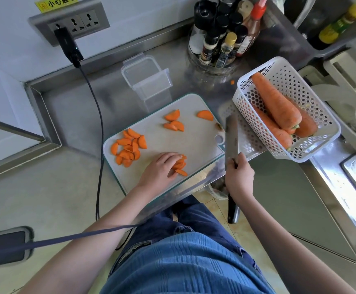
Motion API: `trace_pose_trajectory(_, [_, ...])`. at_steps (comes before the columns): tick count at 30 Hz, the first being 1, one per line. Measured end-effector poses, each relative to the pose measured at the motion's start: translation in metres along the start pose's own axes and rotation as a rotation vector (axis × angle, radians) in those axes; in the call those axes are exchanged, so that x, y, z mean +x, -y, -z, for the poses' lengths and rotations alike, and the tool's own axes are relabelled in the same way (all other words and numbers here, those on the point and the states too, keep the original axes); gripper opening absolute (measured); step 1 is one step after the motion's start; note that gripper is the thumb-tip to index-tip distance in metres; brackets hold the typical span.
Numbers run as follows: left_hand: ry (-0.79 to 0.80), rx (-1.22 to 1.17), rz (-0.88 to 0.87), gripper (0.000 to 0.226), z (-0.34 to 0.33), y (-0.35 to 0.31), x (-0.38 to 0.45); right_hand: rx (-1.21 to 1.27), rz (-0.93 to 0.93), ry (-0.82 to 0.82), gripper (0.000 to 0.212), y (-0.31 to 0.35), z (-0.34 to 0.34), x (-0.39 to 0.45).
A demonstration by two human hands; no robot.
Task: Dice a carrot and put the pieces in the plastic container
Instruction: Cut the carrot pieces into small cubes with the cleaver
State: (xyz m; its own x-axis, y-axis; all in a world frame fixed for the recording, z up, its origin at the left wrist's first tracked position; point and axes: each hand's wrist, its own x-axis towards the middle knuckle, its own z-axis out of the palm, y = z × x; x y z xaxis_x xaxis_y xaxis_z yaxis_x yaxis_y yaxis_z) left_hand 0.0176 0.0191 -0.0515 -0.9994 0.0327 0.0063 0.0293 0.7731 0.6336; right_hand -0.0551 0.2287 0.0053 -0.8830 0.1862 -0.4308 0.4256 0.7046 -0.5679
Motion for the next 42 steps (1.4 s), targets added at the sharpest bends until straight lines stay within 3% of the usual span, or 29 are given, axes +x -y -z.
trace_pose_trajectory(3, [0.001,0.004,0.000,0.050,-0.001,0.001,0.000,0.107,-0.038,-0.049,0.016,0.000,0.000,-0.005])
trace_pose_trajectory(9, [-0.037,0.036,-0.129,0.040,-0.005,0.003,0.001,-0.015,0.114,0.112,0.021,0.000,-0.005,-0.011])
trace_pose_trajectory(12, [-0.067,0.082,-0.218,0.017,-0.009,0.003,0.002,-0.008,0.055,0.078,0.022,-0.004,-0.006,-0.009])
trace_pose_trajectory(17, [-0.098,0.111,-0.191,0.004,-0.011,0.003,0.003,0.036,0.016,-0.051,0.018,-0.003,-0.002,-0.011])
trace_pose_trajectory(24, [-0.132,0.124,-0.176,0.018,-0.011,-0.002,0.004,0.031,0.038,0.052,0.022,-0.006,-0.007,-0.015])
trace_pose_trajectory(31, [-0.069,0.114,-0.211,0.029,-0.009,0.001,0.001,0.100,-0.024,-0.039,0.022,-0.014,0.000,-0.016])
trace_pose_trajectory(42, [-0.104,0.095,-0.184,0.044,-0.008,0.008,0.005,-0.149,0.112,0.025,0.013,0.034,-0.015,0.016])
